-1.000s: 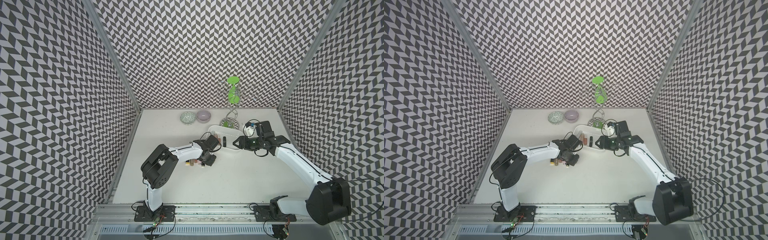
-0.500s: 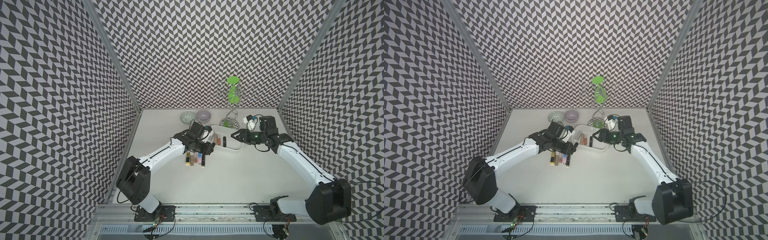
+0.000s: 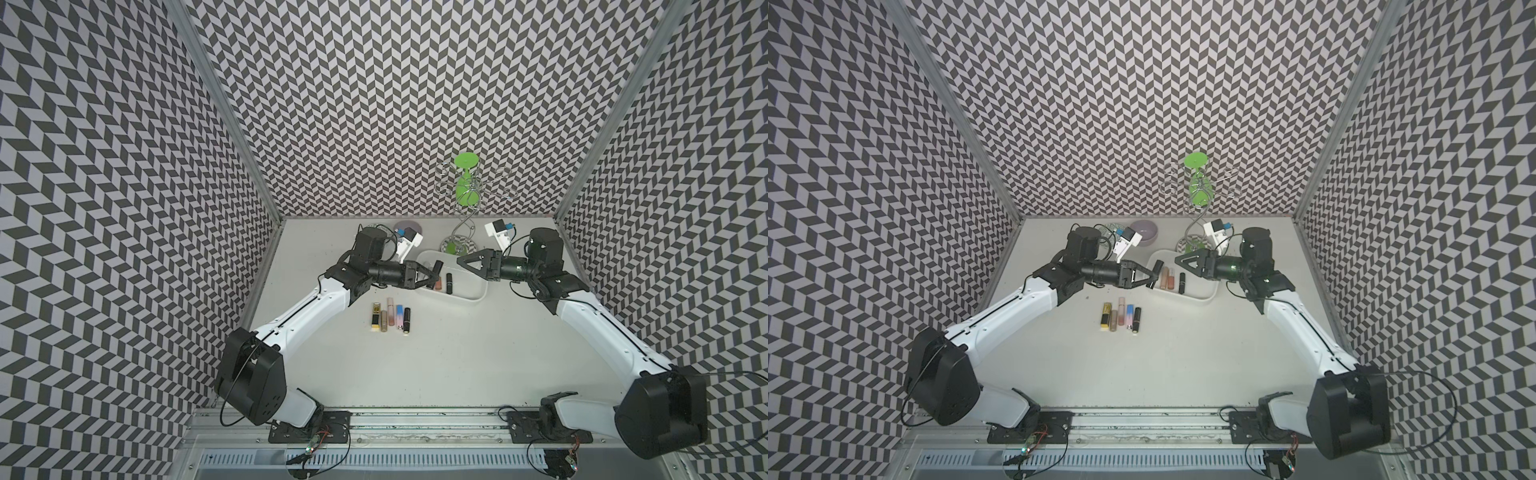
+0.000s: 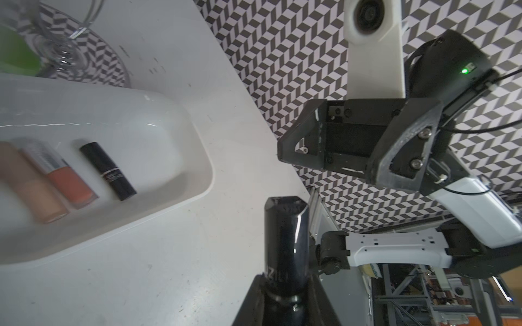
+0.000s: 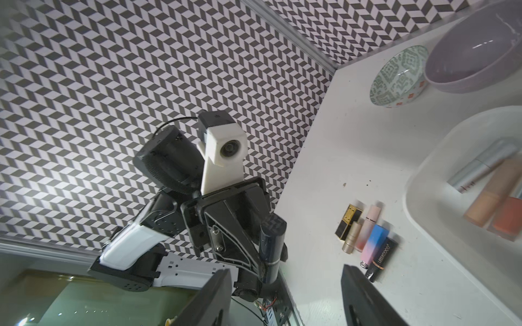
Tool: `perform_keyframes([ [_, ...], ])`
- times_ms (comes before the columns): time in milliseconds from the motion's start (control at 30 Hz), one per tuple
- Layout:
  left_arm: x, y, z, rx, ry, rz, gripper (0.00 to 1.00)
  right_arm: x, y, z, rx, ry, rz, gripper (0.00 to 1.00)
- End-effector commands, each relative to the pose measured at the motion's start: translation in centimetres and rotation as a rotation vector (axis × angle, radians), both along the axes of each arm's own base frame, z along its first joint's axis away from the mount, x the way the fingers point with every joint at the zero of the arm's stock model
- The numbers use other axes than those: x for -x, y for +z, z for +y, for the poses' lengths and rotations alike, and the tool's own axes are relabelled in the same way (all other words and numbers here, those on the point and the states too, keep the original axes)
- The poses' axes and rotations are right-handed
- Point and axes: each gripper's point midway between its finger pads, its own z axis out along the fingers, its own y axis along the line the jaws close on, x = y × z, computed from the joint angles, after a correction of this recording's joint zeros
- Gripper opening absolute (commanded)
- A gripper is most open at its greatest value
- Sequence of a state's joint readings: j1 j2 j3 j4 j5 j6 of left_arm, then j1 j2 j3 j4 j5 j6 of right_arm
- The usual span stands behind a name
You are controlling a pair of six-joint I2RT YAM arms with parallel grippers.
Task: Put the lipstick into the storage box
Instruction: Pick up the lipstick at the center of the board.
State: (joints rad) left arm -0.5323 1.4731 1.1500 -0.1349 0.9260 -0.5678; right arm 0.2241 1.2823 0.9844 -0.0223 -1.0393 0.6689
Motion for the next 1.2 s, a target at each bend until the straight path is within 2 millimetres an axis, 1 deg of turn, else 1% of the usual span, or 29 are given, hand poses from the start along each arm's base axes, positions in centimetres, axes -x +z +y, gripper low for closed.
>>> perform_keyframes([
  [0,1.6,3.4,-0.4,0.132,-0.091,-0.020,0.12,1.8,3.5,1.0,-0.066,0.088,-0.125,0.67],
  [133,2.1,4.0,-0.4,0.163,-0.114,-0.024,0.12,2.3,3.9,1.7,-0.075,0.108,-0.140,0.67],
  [300,2.5,4.5,-0.4,0.192,-0.132,-0.026,0.12,2.5,3.4,2.1,-0.074,0.119,-0.127,0.67],
  [467,2.8,4.8,-0.4,0.218,-0.148,-0.021,0.12,3.4,4.0,3.0,-0.091,0.156,-0.151,0.67],
  [800,3.0,5.4,-0.4,0.243,-0.152,-0.022,0.12,4.6,4.5,4.5,-0.124,0.204,-0.167,0.65],
  [900,3.1,5.5,-0.3,0.254,-0.152,-0.019,0.12,4.7,4.5,4.7,-0.126,0.207,-0.165,0.63],
  [933,3.6,5.7,-0.3,0.261,-0.176,-0.016,0.12,4.7,4.5,4.7,-0.128,0.205,-0.165,0.61],
  [1000,3.8,5.8,-0.2,0.271,-0.186,-0.014,0.12,4.7,4.6,4.7,-0.133,0.198,-0.169,0.59],
  [1167,4.0,5.9,-0.2,0.281,-0.194,-0.010,0.12,4.3,5.0,4.6,-0.148,0.174,-0.175,0.51],
])
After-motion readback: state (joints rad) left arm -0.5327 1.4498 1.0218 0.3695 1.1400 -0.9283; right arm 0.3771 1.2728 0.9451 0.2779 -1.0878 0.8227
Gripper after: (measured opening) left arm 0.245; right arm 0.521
